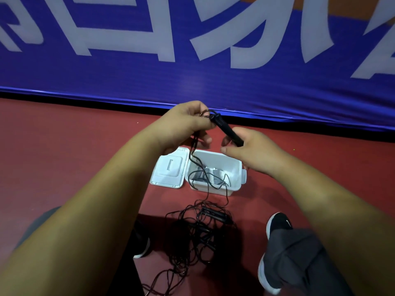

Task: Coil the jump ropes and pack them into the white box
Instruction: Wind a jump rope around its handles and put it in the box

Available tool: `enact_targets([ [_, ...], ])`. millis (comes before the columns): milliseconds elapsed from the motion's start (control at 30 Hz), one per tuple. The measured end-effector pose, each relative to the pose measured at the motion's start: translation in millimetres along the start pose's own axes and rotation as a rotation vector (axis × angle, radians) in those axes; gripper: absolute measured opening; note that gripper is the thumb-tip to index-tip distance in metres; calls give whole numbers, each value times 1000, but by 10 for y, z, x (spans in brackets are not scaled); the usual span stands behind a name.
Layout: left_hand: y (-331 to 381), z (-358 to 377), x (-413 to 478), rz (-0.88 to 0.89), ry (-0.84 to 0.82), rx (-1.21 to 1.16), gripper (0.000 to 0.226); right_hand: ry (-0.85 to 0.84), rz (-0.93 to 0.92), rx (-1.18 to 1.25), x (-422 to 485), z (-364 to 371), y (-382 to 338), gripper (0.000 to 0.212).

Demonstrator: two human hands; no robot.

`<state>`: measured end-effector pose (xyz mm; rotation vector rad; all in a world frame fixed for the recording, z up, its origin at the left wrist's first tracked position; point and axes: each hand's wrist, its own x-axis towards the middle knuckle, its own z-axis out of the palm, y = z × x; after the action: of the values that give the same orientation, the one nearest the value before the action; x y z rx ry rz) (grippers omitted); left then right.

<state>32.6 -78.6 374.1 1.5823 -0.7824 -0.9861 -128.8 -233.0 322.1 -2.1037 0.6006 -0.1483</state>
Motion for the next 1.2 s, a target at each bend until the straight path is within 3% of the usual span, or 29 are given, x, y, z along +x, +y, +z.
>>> enact_targets([
  [100,-46,0,13,-14,29,149,23,2,16,-29,6,6,16,9],
  [300,-62,-9,35,-19,44,202,34,1,12,-120,17,16,-18,23],
  [500,-5,-74,17,-46,-18,-72,9,-17,44,-123,53,31,-22,14],
  [767,-119,-69,50,-55,44,-73,25,-50,52,-156,32,24,2,14],
  [1000,-132,27,125,-67,128,-266,24,12,15,-233,-36,39,-99,12],
  [1200,-56,49,159,-100,99,-452,20,106,6,-123,-30,126,-156,18],
])
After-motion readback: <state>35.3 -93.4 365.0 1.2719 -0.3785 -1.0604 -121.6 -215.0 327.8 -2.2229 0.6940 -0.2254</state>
